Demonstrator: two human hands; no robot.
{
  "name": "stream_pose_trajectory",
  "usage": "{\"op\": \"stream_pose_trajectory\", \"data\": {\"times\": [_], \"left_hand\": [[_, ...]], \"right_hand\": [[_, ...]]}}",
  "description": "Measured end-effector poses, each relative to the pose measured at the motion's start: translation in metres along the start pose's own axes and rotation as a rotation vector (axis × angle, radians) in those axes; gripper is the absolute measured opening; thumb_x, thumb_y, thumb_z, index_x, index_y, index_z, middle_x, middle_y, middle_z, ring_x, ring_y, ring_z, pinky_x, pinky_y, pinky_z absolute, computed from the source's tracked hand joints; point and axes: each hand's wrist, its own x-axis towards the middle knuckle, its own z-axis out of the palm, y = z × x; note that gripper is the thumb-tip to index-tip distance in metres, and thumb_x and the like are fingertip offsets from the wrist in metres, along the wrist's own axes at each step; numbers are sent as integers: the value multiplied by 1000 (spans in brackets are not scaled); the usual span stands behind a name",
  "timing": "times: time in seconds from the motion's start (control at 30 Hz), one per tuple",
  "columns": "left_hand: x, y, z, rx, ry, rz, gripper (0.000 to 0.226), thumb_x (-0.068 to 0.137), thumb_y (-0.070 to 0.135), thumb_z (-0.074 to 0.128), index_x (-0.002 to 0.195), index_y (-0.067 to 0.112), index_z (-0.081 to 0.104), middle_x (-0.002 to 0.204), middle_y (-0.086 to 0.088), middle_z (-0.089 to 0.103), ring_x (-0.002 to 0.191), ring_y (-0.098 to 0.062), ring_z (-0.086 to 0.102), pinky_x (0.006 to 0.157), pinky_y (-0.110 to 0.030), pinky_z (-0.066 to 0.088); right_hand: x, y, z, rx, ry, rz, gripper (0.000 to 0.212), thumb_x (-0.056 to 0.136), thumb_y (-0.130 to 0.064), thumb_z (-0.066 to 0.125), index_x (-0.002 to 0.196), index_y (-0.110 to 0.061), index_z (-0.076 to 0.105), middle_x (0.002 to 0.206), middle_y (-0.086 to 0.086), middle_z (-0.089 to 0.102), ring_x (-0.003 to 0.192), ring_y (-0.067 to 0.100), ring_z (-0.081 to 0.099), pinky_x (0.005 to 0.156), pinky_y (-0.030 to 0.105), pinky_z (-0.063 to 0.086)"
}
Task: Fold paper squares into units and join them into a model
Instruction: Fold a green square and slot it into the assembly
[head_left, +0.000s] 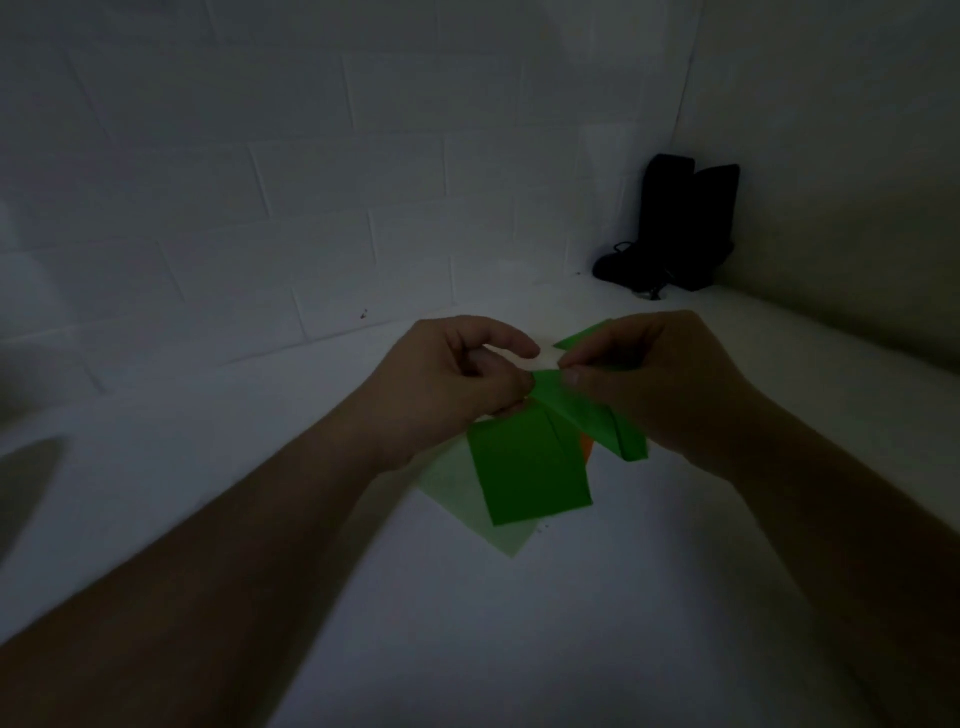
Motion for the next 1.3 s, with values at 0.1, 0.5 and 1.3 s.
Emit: {"op": "stream_pose_trajectory", "data": {"times": [0.1,0.5,1.3], "left_hand": [[-2,-2,-2,182,-53,9,19,88,10,79,104,21,78,87,-4,79,84,-23,77,85,-43,63],[9,4,14,-636,289,-224,13,93,0,66,102,4,75,76,-9,70,69,-15,64,71,-24,59],[-1,14,41,-659,125,-262,29,97,-1,52,87,6,77,90,-18,77,85,-29,73,74,-33,63]], "right_hand": [[0,1,1,-21,1,1,22,80,-7,82,74,-27,78,77,-10,76,76,4,72,71,18,60],[12,9,-2,718,128,530,41,94,10,47,120,-16,66,102,9,77,89,25,73,73,38,61],[10,7,18,936,101,332,46,95,2,56,57,-21,70,64,2,61,60,15,56,60,27,50]]}}
